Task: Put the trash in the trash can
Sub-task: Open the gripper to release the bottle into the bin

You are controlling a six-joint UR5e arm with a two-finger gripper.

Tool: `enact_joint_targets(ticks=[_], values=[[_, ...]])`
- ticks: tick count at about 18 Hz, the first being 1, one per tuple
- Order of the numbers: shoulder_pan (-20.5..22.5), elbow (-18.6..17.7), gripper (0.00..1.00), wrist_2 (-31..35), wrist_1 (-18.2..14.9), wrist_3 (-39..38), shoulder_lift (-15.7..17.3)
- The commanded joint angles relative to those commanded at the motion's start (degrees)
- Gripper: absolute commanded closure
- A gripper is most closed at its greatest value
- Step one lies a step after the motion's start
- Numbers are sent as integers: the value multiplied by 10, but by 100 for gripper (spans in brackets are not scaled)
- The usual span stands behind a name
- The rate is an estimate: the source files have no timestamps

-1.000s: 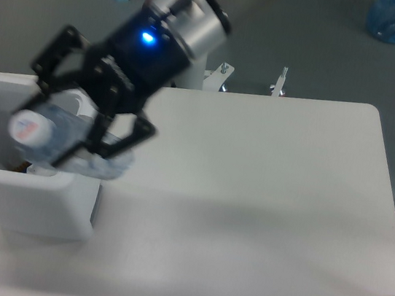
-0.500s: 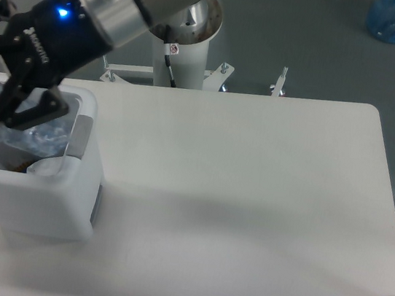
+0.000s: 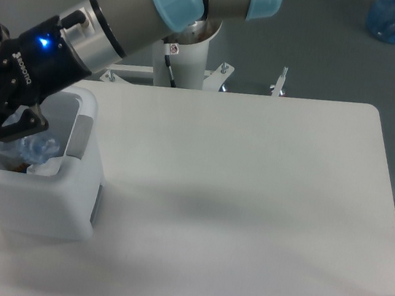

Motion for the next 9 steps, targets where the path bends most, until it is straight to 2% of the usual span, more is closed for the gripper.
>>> enact_joint_targets(ticks=[9], values=[[3,-61,43,4,0,55,7]])
